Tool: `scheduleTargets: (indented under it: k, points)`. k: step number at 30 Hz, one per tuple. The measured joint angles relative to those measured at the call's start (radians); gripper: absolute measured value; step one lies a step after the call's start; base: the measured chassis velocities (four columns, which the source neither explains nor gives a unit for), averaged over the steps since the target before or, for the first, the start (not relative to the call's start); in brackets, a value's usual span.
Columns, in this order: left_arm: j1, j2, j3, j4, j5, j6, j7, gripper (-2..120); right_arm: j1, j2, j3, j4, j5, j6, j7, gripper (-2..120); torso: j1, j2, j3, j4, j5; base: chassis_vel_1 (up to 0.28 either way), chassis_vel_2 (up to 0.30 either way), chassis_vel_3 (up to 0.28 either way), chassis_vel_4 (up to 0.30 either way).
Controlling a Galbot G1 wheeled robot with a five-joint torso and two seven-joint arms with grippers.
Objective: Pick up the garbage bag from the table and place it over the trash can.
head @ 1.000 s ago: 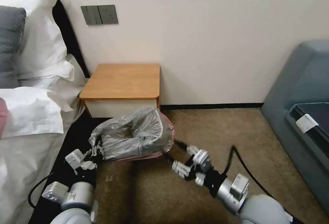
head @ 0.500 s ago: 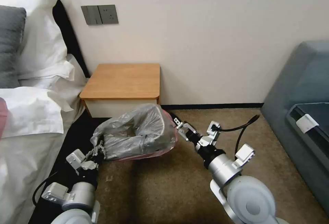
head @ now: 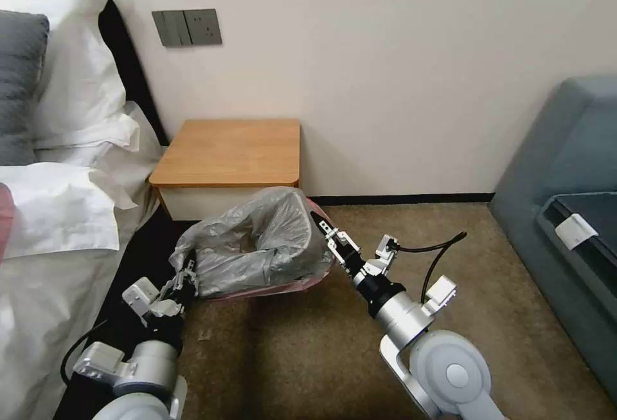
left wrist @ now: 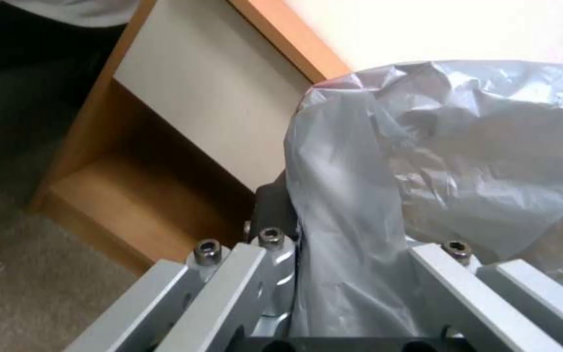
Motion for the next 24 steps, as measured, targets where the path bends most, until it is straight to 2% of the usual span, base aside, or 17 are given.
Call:
scheduleTargets:
  k: [1,2,3,5,7,10,12,14,24]
  points:
    - [0.000,0.000,0.001,0.000,0.000,0.000,0.000,8,0.000,0.001,0.001,0.000,0.000,0.000,-0.001,53,0.000,0.000,0.000,0.0000,0.0000,0.000,0.000,0.000,0.000]
    - [0.000,-0.002,0.004,0.000,0.000,0.003,0.000,8,-0.001,0.010,0.006,0.000,-0.001,0.003,-0.006,43,0.000,0.000,0.000,0.0001,0.0000,0.000,0.000,0.000,0.000]
    - [0.000,-0.002,0.004,0.000,0.000,0.003,0.000,8,-0.001,0.010,0.006,0.000,-0.001,0.003,-0.006,43,0.000,0.000,0.000,0.0001,0.0000,0.000,0.000,0.000,0.000]
    - [0.000,-0.004,0.005,0.000,0.000,0.004,0.000,8,0.000,0.022,0.014,-0.004,0.000,0.012,-0.015,32,0.000,0.000,0.000,0.0000,0.0000,0.000,0.000,0.000,0.000]
    - [0.000,-0.004,0.005,0.000,0.000,0.004,0.000,8,-0.001,0.025,0.017,-0.007,-0.001,0.014,-0.019,30,0.000,0.000,0.000,0.0000,0.0000,0.000,0.000,0.000,0.000]
    - [0.001,-0.006,0.005,-0.003,-0.001,0.005,0.000,8,-0.002,0.030,0.020,-0.024,-0.014,0.016,-0.030,14,0.000,0.000,0.000,0.0000,0.0000,0.000,0.000,0.000,0.000]
    - [0.001,-0.006,0.005,-0.004,-0.001,0.005,0.001,8,-0.002,0.030,0.020,-0.030,-0.019,0.016,-0.033,11,0.000,0.000,0.000,0.0000,0.0001,0.000,0.000,0.000,0.000]
    - [0.001,-0.008,0.007,-0.006,-0.001,0.006,0.003,8,0.002,0.030,0.019,-0.046,-0.030,0.017,-0.038,2,0.000,0.000,0.000,0.0000,0.0001,0.000,0.000,0.000,0.000]
    - [0.011,-0.013,0.017,-0.009,0.009,0.014,0.019,8,0.059,0.051,0.031,-0.105,-0.053,0.027,0.024,0,0.000,0.000,0.000,0.0000,0.0001,0.000,0.000,0.000,0.000]
